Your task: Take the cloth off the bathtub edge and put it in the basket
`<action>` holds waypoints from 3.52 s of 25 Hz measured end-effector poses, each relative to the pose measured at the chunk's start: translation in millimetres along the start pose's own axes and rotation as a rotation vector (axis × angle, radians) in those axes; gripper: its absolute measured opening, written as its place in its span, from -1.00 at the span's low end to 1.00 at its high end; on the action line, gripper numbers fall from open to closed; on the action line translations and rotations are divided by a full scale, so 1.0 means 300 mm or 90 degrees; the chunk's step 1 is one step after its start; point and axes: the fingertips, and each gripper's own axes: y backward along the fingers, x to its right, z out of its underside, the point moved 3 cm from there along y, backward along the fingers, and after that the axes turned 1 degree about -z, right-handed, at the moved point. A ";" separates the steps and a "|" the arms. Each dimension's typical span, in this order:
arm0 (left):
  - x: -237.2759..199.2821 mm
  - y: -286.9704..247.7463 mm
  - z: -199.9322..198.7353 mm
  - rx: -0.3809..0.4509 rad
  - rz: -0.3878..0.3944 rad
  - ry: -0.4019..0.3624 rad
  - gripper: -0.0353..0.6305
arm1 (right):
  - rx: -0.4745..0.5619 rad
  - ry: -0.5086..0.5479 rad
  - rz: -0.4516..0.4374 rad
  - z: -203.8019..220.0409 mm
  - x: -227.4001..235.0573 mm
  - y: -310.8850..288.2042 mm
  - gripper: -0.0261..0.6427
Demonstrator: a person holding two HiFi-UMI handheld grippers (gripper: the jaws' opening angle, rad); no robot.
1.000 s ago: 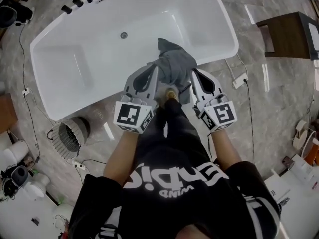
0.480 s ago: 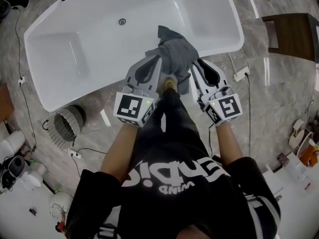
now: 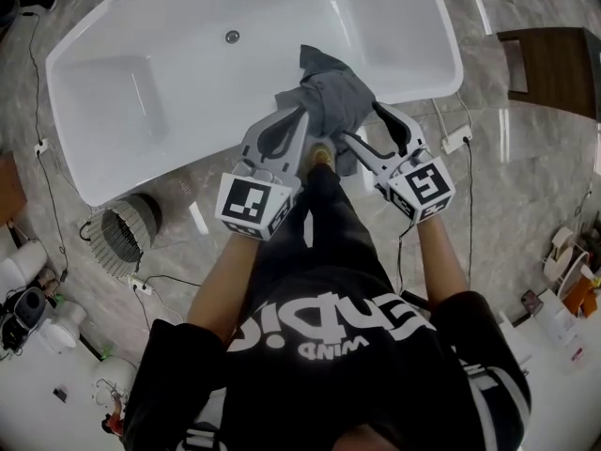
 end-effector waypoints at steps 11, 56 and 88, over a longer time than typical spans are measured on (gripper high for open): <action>-0.005 0.003 0.053 -0.014 -0.002 0.014 -0.86 | -0.243 0.175 -0.065 0.374 0.105 -0.228 -0.13; -0.026 0.063 0.168 -0.059 -0.024 0.033 -0.86 | -0.497 0.414 -0.210 0.749 0.161 -0.458 -0.72; 0.126 0.454 -0.260 0.070 -0.061 -0.032 -0.86 | -0.002 0.239 0.016 -0.651 -0.127 0.217 -0.76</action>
